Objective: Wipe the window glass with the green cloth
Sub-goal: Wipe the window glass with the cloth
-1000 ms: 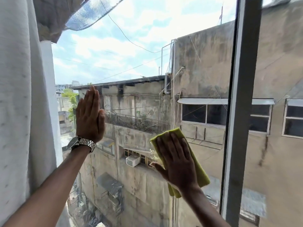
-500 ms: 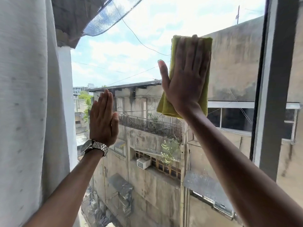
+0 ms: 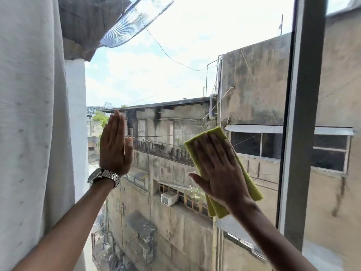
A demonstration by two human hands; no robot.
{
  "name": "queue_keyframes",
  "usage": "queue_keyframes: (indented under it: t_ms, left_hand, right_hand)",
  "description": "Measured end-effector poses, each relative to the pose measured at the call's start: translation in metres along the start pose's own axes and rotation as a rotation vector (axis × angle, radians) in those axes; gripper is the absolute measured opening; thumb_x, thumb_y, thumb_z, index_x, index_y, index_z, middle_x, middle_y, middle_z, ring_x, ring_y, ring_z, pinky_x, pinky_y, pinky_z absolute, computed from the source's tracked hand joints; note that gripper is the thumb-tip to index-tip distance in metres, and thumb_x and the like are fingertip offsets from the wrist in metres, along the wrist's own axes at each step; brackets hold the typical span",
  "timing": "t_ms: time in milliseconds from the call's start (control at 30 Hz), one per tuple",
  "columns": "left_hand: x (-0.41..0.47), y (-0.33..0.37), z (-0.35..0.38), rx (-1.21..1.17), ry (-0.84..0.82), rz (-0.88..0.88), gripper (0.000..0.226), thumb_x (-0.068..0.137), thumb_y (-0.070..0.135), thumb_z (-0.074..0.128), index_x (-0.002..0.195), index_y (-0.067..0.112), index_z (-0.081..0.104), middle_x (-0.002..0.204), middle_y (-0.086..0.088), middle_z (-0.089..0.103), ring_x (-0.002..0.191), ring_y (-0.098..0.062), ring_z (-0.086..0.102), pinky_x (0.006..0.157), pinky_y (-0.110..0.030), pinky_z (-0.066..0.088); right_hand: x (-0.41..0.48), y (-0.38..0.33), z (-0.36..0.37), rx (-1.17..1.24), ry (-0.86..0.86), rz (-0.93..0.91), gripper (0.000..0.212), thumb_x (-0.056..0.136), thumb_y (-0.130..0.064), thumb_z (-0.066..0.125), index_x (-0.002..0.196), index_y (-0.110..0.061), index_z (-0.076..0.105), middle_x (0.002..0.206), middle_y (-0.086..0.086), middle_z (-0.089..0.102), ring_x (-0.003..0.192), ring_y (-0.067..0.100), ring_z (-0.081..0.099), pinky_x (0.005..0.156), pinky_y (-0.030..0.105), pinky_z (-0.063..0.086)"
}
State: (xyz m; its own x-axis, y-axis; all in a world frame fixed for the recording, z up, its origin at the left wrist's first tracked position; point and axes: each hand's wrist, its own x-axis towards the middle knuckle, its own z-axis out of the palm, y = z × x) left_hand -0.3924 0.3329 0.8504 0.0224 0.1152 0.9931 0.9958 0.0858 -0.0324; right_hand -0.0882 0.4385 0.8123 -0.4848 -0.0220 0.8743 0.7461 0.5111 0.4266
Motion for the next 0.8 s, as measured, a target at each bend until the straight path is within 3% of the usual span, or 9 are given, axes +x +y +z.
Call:
queue_keyframes:
  t_ms: [133, 233, 367, 567, 800]
  left_hand:
    - [0.000, -0.003, 0.005, 0.007, 0.035, 0.022, 0.063, 0.099, 0.027, 0.028, 0.156, 0.001, 0.019, 0.167, -0.018, 0.018, 0.156, -0.030, 0.018, 0.130, -0.041, 0.015]
    - [0.000, -0.003, 0.006, 0.008, 0.046, 0.018, 0.063, 0.100, 0.028, 0.028, 0.155, -0.001, 0.020, 0.166, -0.018, 0.020, 0.156, -0.030, 0.019, 0.130, -0.041, 0.015]
    - [-0.002, 0.002, 0.004, 0.004, 0.038, -0.006, 0.063, 0.099, 0.026, 0.029, 0.153, -0.006, 0.023, 0.164, -0.023, 0.023, 0.154, -0.035, 0.023, 0.126, -0.052, 0.023]
    - [-0.005, -0.006, 0.009, -0.005, 0.067, 0.038, 0.061, 0.100, 0.023, 0.026, 0.156, -0.002, 0.019, 0.166, -0.017, 0.017, 0.157, -0.027, 0.016, 0.131, -0.036, 0.010]
    - [-0.005, -0.013, 0.015, -0.013, 0.081, 0.081, 0.062, 0.099, 0.024, 0.025, 0.155, -0.003, 0.022, 0.166, -0.019, 0.020, 0.156, -0.030, 0.018, 0.130, -0.043, 0.015]
  right_hand:
    - [0.018, 0.047, -0.010, -0.044, 0.060, 0.143, 0.082, 0.102, -0.066, 0.026, 0.158, -0.007, 0.028, 0.165, 0.022, 0.026, 0.155, 0.038, 0.021, 0.126, 0.057, 0.021]
    - [0.065, 0.036, -0.013, -0.016, 0.131, 0.293, 0.079, 0.103, -0.063, 0.024, 0.161, -0.010, 0.021, 0.168, 0.019, 0.020, 0.157, 0.035, 0.015, 0.127, 0.056, 0.018]
    - [0.131, 0.000, -0.011, 0.052, 0.193, 0.410, 0.077, 0.103, -0.061, 0.025, 0.161, -0.010, 0.021, 0.168, 0.018, 0.019, 0.157, 0.035, 0.015, 0.127, 0.056, 0.017]
    - [0.196, -0.055, -0.005, 0.129, 0.219, 0.289, 0.073, 0.105, -0.057, 0.028, 0.161, -0.010, 0.022, 0.169, 0.018, 0.018, 0.158, 0.034, 0.013, 0.127, 0.053, 0.014]
    - [0.201, -0.111, 0.007, 0.140, 0.112, 0.095, 0.066, 0.108, -0.051, 0.020, 0.161, -0.014, 0.019, 0.170, 0.014, 0.017, 0.158, 0.031, 0.009, 0.127, 0.050, 0.006]
